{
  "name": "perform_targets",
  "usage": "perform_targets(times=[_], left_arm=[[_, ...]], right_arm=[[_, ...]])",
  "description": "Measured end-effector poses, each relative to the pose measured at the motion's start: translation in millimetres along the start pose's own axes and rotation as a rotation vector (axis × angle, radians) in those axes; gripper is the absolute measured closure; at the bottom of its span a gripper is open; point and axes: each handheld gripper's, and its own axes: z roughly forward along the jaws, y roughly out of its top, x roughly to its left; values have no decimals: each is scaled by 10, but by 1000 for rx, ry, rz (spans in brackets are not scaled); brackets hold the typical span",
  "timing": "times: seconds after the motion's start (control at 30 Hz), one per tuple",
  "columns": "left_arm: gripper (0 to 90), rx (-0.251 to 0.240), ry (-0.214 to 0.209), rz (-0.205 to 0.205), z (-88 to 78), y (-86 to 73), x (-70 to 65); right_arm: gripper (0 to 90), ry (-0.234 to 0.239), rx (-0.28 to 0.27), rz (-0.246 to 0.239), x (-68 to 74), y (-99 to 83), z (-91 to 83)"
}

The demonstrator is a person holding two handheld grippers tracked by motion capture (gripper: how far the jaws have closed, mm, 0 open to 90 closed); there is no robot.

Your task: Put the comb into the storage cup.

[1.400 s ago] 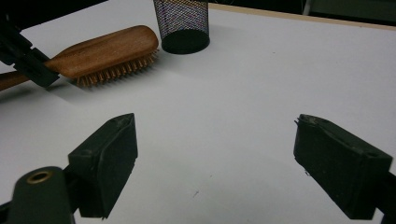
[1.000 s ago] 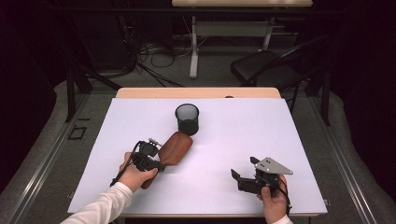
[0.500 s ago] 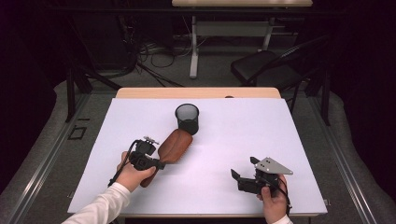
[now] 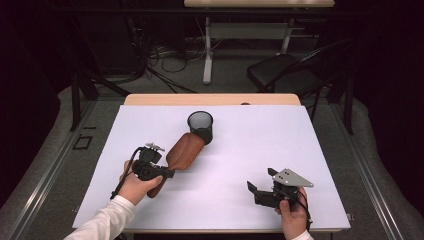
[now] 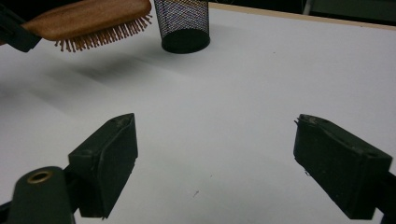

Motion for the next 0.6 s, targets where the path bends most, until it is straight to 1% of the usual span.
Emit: perform_targets(times=[0.23, 0.3, 0.6], left_arm=[[728, -30, -2, 6, -119, 19, 7], [728, -42, -2, 2, -145, 20, 3], [728, -76, -5, 7, -242, 41, -7]], right_arm=[[133, -3, -7, -2, 1, -3, 10], [133, -2, -6, -1, 2, -2, 9], [133, -2, -4, -1, 4, -2, 9]])
